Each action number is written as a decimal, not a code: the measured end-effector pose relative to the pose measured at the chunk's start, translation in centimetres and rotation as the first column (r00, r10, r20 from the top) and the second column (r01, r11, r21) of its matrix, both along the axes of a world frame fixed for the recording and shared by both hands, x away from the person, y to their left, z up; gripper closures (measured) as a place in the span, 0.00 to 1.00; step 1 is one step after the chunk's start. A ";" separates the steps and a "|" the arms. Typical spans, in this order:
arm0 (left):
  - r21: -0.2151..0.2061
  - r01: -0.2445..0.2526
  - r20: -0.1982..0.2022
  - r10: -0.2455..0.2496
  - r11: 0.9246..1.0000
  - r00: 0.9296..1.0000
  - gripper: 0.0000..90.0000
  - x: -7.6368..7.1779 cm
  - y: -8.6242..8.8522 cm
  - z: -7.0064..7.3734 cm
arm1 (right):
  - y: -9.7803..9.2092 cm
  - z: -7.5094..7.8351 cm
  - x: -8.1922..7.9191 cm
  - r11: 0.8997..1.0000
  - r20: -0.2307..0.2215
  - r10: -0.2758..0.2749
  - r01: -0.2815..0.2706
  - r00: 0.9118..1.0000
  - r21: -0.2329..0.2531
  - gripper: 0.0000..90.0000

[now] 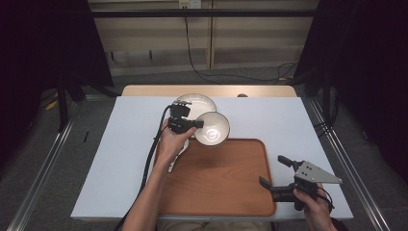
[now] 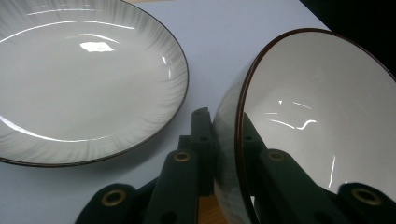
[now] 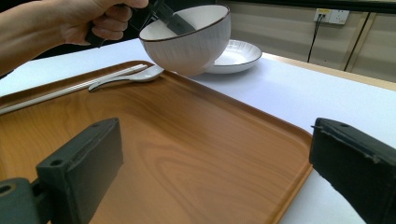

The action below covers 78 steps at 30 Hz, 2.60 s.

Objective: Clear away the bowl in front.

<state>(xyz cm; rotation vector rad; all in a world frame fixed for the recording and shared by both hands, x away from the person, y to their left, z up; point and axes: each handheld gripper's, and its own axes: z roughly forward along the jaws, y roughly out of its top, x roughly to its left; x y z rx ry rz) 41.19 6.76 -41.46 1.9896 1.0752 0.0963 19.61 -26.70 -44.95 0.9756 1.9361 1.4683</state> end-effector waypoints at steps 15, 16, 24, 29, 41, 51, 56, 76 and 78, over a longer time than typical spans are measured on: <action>-0.027 0.041 0.004 -0.041 0.999 0.999 0.91 -0.8 -2.2 -0.2 | 0.0 0.0 0.0 1.000 -0.001 0.003 -0.003 1.000 -0.002 0.03; -0.024 0.047 0.002 -0.047 0.999 0.999 0.91 -0.9 -2.3 -0.2 | 0.0 0.0 0.0 1.000 0.000 0.003 -0.003 1.000 -0.002 0.03; 0.000 0.086 0.011 -0.086 0.996 0.996 0.91 -1.3 -3.9 -0.5 | 0.0 0.0 0.0 1.000 -0.001 0.003 -0.003 1.000 -0.001 0.03; -0.020 0.106 0.004 -0.106 0.994 0.994 0.91 -1.4 -4.8 -0.7 | 0.0 0.0 0.0 1.000 -0.002 0.004 -0.004 1.000 -0.001 0.03; 0.014 0.155 -0.014 -0.154 0.988 0.988 0.91 -1.5 -7.2 -1.1 | 0.1 0.0 0.0 1.000 -0.002 0.004 -0.004 1.000 -0.011 0.03; 0.021 0.163 -0.044 -0.162 0.986 0.986 0.91 -1.2 -9.5 -1.8 | 0.2 -0.1 0.1 1.000 0.000 0.008 -0.008 1.000 -0.009 0.03; 0.047 0.172 -0.045 -0.170 0.984 0.984 0.91 -0.8 -10.7 -2.2 | 0.1 0.0 0.0 1.000 0.008 0.007 -0.007 1.000 -0.013 0.03; 0.093 0.187 -0.067 -0.181 0.978 0.981 0.92 -0.5 -13.3 -4.1 | 0.2 0.0 0.0 1.000 0.005 -0.002 0.002 1.000 -0.010 0.03; 0.102 0.198 -0.060 -0.193 0.975 0.979 0.91 -0.5 -13.4 -4.1 | 0.1 -0.1 0.0 1.000 0.007 0.003 -0.003 1.000 -0.013 0.03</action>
